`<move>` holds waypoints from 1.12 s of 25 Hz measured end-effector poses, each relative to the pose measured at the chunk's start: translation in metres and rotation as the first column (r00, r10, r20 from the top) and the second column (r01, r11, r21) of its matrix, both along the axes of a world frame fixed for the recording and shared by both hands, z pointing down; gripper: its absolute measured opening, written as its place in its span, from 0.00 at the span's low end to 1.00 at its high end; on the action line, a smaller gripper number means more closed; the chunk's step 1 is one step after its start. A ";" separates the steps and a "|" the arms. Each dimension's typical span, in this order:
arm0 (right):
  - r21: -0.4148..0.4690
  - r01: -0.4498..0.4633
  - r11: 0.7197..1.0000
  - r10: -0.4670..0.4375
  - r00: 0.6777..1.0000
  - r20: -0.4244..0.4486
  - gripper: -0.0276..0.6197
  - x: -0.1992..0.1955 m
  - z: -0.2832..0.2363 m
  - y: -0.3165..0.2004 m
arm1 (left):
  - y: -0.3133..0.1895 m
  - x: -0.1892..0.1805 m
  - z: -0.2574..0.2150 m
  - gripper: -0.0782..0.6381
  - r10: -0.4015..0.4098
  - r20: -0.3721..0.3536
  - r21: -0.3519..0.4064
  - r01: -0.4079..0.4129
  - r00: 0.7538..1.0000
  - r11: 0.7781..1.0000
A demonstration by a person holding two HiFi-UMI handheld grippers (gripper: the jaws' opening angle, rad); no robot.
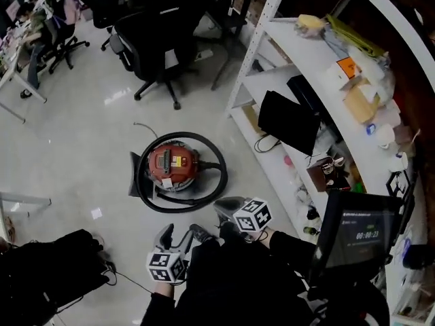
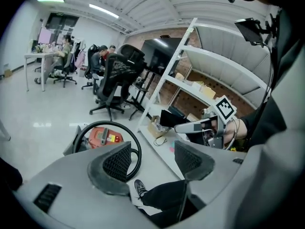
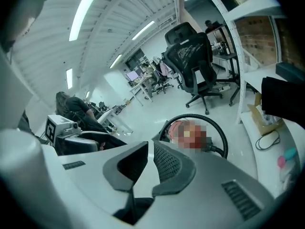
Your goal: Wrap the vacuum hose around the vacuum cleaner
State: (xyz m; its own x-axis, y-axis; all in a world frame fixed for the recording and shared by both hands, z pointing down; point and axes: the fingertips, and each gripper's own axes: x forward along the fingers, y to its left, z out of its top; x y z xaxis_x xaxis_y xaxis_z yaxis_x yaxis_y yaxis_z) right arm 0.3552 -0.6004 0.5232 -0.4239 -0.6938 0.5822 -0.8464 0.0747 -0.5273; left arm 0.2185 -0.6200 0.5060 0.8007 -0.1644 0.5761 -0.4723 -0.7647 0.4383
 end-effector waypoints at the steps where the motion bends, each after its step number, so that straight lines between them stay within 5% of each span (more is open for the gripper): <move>1: 0.007 0.001 1.000 -0.001 1.000 -0.010 0.11 -0.004 -0.006 0.005 | 0.000 -0.004 -0.001 0.53 -0.006 0.001 0.000 0.006 1.000 1.000; 8: 0.035 0.053 0.998 -0.050 0.995 -0.090 0.11 -0.022 -0.025 0.040 | 0.016 -0.017 -0.014 0.53 -0.005 0.010 0.015 0.004 1.000 1.000; 16: 0.136 0.105 0.985 -0.077 0.978 -0.193 0.11 -0.008 -0.051 0.080 | 0.054 -0.007 -0.036 0.53 -0.011 0.040 0.114 0.006 0.999 0.993; 22: 0.184 0.044 0.982 -0.013 0.986 -0.166 0.10 0.015 -0.054 0.161 | 0.125 0.004 -0.053 0.53 -0.041 0.042 0.135 0.035 0.998 0.990; 28: 0.136 0.088 0.987 -0.079 0.994 -0.069 0.09 0.013 -0.028 0.256 | 0.236 -0.008 -0.039 0.53 -0.106 0.112 0.083 0.097 0.988 0.992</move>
